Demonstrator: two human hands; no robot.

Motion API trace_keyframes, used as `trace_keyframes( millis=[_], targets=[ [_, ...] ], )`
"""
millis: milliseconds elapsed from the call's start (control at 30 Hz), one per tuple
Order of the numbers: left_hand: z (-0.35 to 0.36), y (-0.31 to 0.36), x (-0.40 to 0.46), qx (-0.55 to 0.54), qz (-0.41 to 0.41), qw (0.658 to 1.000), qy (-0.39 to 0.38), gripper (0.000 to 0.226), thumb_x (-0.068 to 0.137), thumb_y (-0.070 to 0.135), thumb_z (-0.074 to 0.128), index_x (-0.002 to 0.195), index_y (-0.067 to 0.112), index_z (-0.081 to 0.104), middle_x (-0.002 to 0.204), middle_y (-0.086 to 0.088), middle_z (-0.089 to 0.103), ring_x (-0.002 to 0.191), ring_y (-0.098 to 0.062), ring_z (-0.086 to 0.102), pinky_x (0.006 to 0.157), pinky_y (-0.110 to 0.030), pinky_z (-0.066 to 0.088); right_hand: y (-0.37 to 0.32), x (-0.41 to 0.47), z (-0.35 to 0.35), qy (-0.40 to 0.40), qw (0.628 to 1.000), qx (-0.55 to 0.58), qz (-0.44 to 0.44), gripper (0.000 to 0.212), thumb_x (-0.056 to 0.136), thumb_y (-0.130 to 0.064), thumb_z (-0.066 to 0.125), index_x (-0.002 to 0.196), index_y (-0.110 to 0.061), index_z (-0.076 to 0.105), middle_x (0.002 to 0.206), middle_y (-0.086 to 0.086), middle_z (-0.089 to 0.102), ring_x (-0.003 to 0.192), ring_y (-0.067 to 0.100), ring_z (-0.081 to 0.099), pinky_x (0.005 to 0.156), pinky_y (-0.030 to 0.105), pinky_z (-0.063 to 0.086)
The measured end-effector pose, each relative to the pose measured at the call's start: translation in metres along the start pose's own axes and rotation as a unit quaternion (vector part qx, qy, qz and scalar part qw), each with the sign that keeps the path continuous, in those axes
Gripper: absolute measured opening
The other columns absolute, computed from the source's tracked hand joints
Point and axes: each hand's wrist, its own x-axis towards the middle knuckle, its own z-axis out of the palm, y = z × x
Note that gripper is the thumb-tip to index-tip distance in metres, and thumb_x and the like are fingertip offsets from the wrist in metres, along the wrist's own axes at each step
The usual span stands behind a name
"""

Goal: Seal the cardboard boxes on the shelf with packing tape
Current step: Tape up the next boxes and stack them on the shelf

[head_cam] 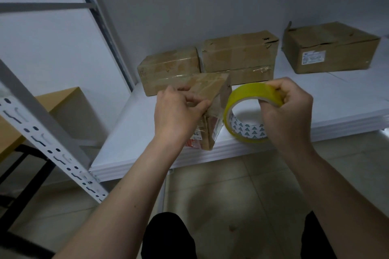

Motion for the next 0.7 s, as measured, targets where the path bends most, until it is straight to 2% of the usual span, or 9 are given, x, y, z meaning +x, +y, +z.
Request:
trace_keyframes(
  millis=[167, 200, 233, 300, 367, 500, 600, 667, 700],
  targets=[
    [0.003, -0.002, -0.004, -0.025, -0.011, 1.0, 0.001, 0.02, 0.08, 0.033, 0.079, 0.07, 0.045, 0.066, 0.127, 0.004, 0.057, 0.124, -0.016, 0.05, 0.1, -0.043, 0.048, 0.001, -0.001, 0.002, 0.0, 1.0, -0.001, 0.0, 0.02, 0.08, 0.004, 0.064, 0.083, -0.016, 0.062, 0.068, -0.013, 0.056, 0.062, -0.01, 0.053, 0.057, 0.003, 0.04],
    [0.003, -0.003, -0.003, -0.024, -0.016, 1.0, 0.005, 0.011, 0.08, 0.036, 0.079, 0.078, 0.041, 0.07, 0.128, 0.003, 0.056, 0.125, -0.017, 0.05, 0.1, -0.043, 0.048, 0.002, -0.001, 0.002, -0.002, 1.0, -0.002, 0.001, 0.019, 0.081, 0.003, 0.065, 0.083, -0.016, 0.062, 0.068, -0.013, 0.056, 0.063, -0.011, 0.054, 0.056, 0.003, 0.04],
    [0.004, -0.004, -0.003, -0.01, -0.011, 1.0, 0.009, 0.019, 0.078, 0.039, 0.08, 0.094, 0.034, 0.074, 0.129, 0.003, 0.055, 0.125, -0.018, 0.049, 0.101, -0.042, 0.048, 0.002, -0.001, 0.002, -0.005, 1.0, -0.002, 0.002, 0.019, 0.081, 0.003, 0.065, 0.084, -0.016, 0.062, 0.069, -0.014, 0.056, 0.063, -0.011, 0.054, 0.056, 0.003, 0.041],
    [0.003, -0.006, -0.001, -0.002, -0.027, 1.0, 0.01, 0.068, 0.073, 0.042, 0.084, 0.132, 0.019, 0.058, 0.134, 0.001, 0.046, 0.128, -0.019, 0.045, 0.105, -0.039, 0.045, 0.003, -0.001, 0.002, -0.008, 1.0, 0.0, 0.003, 0.019, 0.081, 0.003, 0.065, 0.083, -0.016, 0.062, 0.069, -0.013, 0.056, 0.063, -0.011, 0.054, 0.056, 0.003, 0.041],
    [0.001, -0.005, -0.001, -0.025, -0.044, 0.999, 0.02, 0.089, 0.071, 0.038, 0.087, 0.144, 0.016, 0.04, 0.141, -0.004, 0.038, 0.133, -0.021, 0.04, 0.108, -0.04, 0.042, 0.004, -0.001, 0.002, -0.009, 1.0, 0.0, 0.002, 0.019, 0.081, 0.003, 0.064, 0.083, -0.016, 0.062, 0.068, -0.012, 0.056, 0.062, -0.01, 0.053, 0.056, 0.004, 0.041],
    [0.005, -0.011, -0.006, -0.045, -0.01, 0.997, 0.057, 0.07, 0.08, 0.021, 0.08, 0.139, 0.016, 0.044, 0.14, -0.006, 0.04, 0.131, -0.022, 0.041, 0.107, -0.042, 0.042, 0.003, 0.0, 0.003, -0.015, 1.0, -0.001, -0.01, 0.019, 0.081, 0.005, 0.063, 0.082, -0.014, 0.061, 0.066, -0.012, 0.055, 0.061, -0.01, 0.052, 0.056, 0.003, 0.039],
    [0.004, -0.02, -0.014, -0.015, 0.159, 0.973, 0.166, 0.045, 0.085, -0.002, 0.066, 0.128, 0.005, 0.056, 0.128, -0.013, 0.053, 0.121, -0.025, 0.047, 0.104, -0.03, 0.041, 0.003, 0.0, 0.004, -0.023, 1.0, 0.003, -0.004, 0.02, 0.081, 0.005, 0.063, 0.082, -0.014, 0.061, 0.067, -0.011, 0.055, 0.062, -0.011, 0.053, 0.056, 0.002, 0.039],
    [0.006, -0.029, -0.023, 0.011, 0.317, 0.926, 0.203, 0.03, 0.085, -0.009, 0.053, 0.11, -0.003, 0.066, 0.112, -0.017, 0.064, 0.107, -0.03, 0.056, 0.09, -0.039, 0.048, 0.002, 0.0, 0.004, -0.029, 1.0, 0.004, -0.002, 0.019, 0.081, 0.005, 0.063, 0.083, -0.014, 0.061, 0.068, -0.011, 0.055, 0.063, -0.012, 0.053, 0.055, 0.002, 0.039],
    [0.007, -0.033, -0.026, 0.021, 0.375, 0.908, 0.184, 0.028, 0.085, -0.007, 0.049, 0.104, -0.004, 0.069, 0.106, -0.017, 0.067, 0.102, -0.031, 0.059, 0.086, -0.043, 0.048, 0.002, -0.001, 0.004, -0.03, 1.0, 0.005, -0.002, 0.019, 0.081, 0.005, 0.063, 0.083, -0.014, 0.061, 0.068, -0.012, 0.055, 0.063, -0.013, 0.053, 0.055, 0.002, 0.039]
  ],
)
